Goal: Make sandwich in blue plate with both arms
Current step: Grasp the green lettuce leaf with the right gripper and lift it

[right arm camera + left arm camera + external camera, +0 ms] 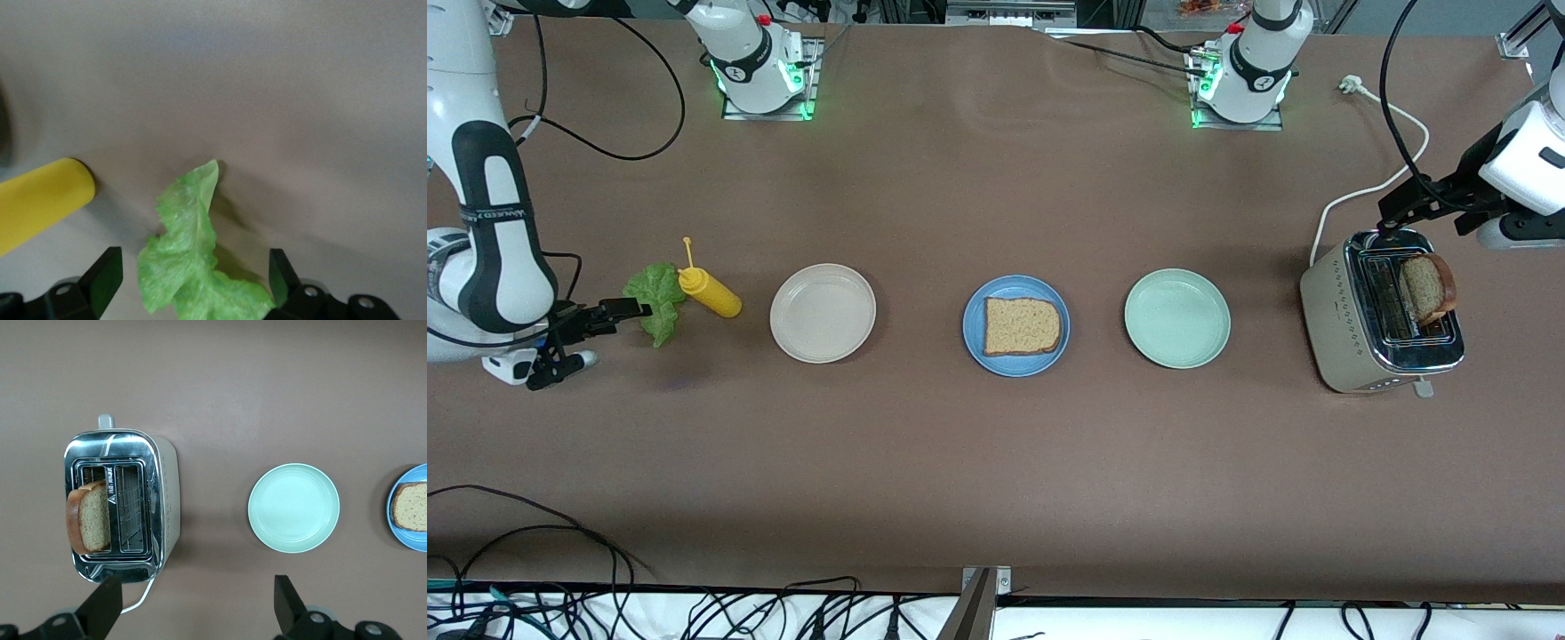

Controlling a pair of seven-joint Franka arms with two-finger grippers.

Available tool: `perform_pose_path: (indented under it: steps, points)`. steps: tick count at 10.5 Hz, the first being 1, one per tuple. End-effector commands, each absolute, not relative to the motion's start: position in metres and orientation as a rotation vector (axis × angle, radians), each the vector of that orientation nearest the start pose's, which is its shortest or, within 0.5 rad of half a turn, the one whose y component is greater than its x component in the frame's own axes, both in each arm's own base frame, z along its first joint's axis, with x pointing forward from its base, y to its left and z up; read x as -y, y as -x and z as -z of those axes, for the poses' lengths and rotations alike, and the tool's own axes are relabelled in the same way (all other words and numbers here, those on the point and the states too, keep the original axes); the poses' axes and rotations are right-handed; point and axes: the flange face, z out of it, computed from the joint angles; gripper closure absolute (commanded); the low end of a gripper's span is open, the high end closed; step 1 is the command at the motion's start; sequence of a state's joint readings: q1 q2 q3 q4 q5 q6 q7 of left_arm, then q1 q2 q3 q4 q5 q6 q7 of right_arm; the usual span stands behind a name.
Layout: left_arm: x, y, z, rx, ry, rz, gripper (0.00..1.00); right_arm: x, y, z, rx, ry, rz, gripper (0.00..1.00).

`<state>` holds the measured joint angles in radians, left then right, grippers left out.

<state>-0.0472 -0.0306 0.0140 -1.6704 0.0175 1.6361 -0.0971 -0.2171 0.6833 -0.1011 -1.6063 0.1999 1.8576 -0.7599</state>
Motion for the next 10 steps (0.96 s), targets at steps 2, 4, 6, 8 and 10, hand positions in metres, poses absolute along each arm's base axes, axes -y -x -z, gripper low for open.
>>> perform_pose_path:
  steps: [2, 4, 6, 8, 10]
  points:
    - [0.027, -0.544, -0.61, 0.065, 3.136, -0.009, 0.0, 0.175, -0.623, -0.184, 0.525, 2.723, -0.42, 0.13]
    - [0.028, -0.545, -0.616, 0.074, 3.129, 0.013, 0.0, 0.174, -0.618, -0.165, 0.538, 2.707, -0.457, 0.48]
    - [0.013, -0.546, -0.634, 0.111, 3.142, 0.062, 0.0, 0.173, -0.616, -0.165, 0.53, 2.698, -0.476, 1.0]
    - [0.007, -0.547, -0.636, 0.125, 3.143, 0.072, 0.0, 0.173, -0.616, -0.164, 0.536, 2.697, -0.479, 1.0]
    - [0.009, -0.552, -0.628, 0.116, 3.141, 0.048, 0.0, 0.175, -0.621, -0.174, 0.541, 2.702, -0.474, 1.0]
